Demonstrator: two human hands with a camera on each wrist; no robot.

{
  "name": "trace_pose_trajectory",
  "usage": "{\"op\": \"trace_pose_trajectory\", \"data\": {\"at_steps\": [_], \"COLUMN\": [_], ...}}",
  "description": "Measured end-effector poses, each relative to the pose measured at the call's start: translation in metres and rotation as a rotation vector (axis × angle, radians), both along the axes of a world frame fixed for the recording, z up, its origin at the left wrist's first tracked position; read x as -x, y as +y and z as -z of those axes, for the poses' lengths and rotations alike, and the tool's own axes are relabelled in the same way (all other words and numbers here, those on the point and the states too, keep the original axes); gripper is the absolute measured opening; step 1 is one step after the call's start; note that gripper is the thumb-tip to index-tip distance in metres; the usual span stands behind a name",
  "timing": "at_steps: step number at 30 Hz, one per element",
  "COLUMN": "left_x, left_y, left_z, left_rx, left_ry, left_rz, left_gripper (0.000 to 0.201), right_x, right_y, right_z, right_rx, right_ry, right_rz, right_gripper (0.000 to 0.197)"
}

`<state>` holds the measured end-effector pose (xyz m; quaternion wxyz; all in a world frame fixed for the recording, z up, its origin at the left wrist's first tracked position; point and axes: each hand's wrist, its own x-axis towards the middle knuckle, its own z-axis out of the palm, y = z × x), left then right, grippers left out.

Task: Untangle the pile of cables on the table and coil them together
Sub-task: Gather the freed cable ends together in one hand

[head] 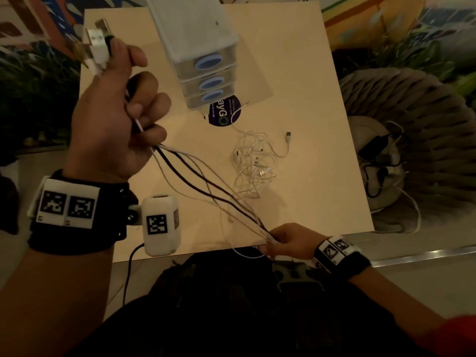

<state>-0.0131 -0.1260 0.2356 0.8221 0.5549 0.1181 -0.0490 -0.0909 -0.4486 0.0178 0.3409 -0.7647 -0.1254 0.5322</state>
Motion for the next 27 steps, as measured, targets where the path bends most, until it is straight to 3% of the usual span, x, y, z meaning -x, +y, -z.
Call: {"op": "trace_pose_trajectory", "data": {"at_steps": [4,8,13,15,17,21,23,27], "left_x": [0.006,0.011,0.011,0.008,0.006,0.004,0.002,0.001], "left_y": [-0.003,-0.014,-0.005,0.004,0.008,0.002,-0.003,-0.012], "left_z": [0.001,0.003,-0.003,-0.006,-0.007,0.016,0.032,0.052], "left_rx": [0.085,0.137,0.167,0.134,0.066,-0.102,-0.184,-0.296], "left_ry": [0.033,0.041,-0.008,0.001,0.058,0.179,0.235,0.308], "left_rz": [0.058,0.065,0.133,0.123,0.084,0.022,0.007,0.022], "left_gripper": [0.037,0.040,0.042,0.041,0.039,0.033,0.030,0.025], "right_x": [0.008,0.004,0.005,0.008,0.005,-0.009,-0.019,-0.035], "right_y": [0.005,0.014,0.016,0.013,0.008,0.010,0.013,0.014], "right_z": [0.007,0.009,0.019,0.023,0.025,0.020,0.013,0.003], "right_rx": [-0.028,0.047,0.151,0.110,0.042,-0.186,-0.224,-0.312], "right_ry": [-0.007,-0.030,-0.081,-0.073,-0.059,0.206,0.279,0.343], "right_rz": [0.020,-0.081,-0.153,0.043,0.327,0.800,0.890,0.908], "right_gripper": [0.038,0.023,0.040,0.055,0.055,0.055,0.055,0.055]}}
